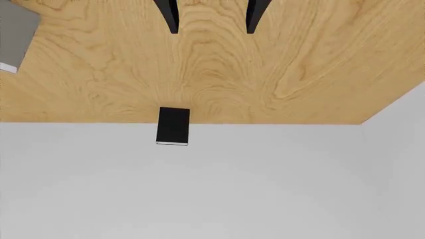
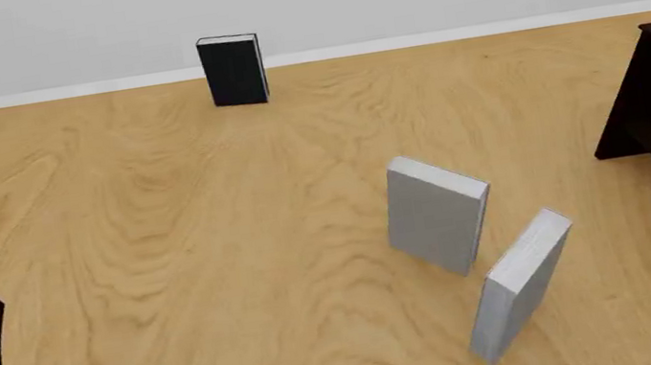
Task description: Pick up the book on the right and place it on the cabinet shelf.
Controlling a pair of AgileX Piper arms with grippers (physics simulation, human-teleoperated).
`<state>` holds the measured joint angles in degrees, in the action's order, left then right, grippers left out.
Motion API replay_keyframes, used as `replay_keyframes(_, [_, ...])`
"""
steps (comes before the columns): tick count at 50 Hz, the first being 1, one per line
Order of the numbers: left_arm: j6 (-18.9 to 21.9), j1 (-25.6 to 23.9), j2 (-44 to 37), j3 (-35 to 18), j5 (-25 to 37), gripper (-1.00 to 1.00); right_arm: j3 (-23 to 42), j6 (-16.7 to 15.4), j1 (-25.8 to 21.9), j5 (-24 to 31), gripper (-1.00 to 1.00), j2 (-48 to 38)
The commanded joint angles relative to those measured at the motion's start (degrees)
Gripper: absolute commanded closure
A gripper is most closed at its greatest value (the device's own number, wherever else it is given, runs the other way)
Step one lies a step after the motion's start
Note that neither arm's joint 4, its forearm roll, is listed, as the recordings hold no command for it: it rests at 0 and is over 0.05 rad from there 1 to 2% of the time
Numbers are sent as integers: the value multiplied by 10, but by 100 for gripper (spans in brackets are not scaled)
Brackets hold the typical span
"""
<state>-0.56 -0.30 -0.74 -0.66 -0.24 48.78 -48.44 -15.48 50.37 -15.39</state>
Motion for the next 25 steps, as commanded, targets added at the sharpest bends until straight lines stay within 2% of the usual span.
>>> replay_keyframes(1, [4, 1, 2, 0, -1, -100, 79, -154, -24, 111, -100, -56])
replay_keyframes(2, [5, -1, 2, 1, 0, -100, 82, -165, -33, 124, -100, -61])
replay_keyframes(4, [8, -2, 4, 2, 0, -100, 113, -157, -35, 128, -100, -83])
replay_keyframes(7, [7, -2, 4, 1, 0, -100, 125, -184, -47, 157, -100, -98])
replay_keyframes(10, [7, -2, 3, 1, 0, -100, 161, -187, -60, 181, -100, -127])
replay_keyframes(12, [7, -1, 3, 2, 0, -100, 168, -208, -63, 194, -100, -136])
replay_keyframes(13, [7, -2, 2, 2, -1, -100, 173, -208, -67, 195, -100, -143])
replay_keyframes(15, [10, -4, 4, 2, -1, -100, 153, -231, -75, 195, -100, -147])
replay_keyframes(19, [10, -4, 4, 2, 0, -100, 127, -248, -94, 195, -100, -168])
replay_keyframes(21, [11, -4, 4, 2, -1, -100, 94, -294, -83, 195, -100, -160])
replay_keyframes(24, [12, -5, 4, 2, -1, -100, 85, -306, -107, 195, -100, -176])
replay_keyframes(25, [13, -6, 4, 2, -1, -100, 106, -300, -102, 195, -100, -187])
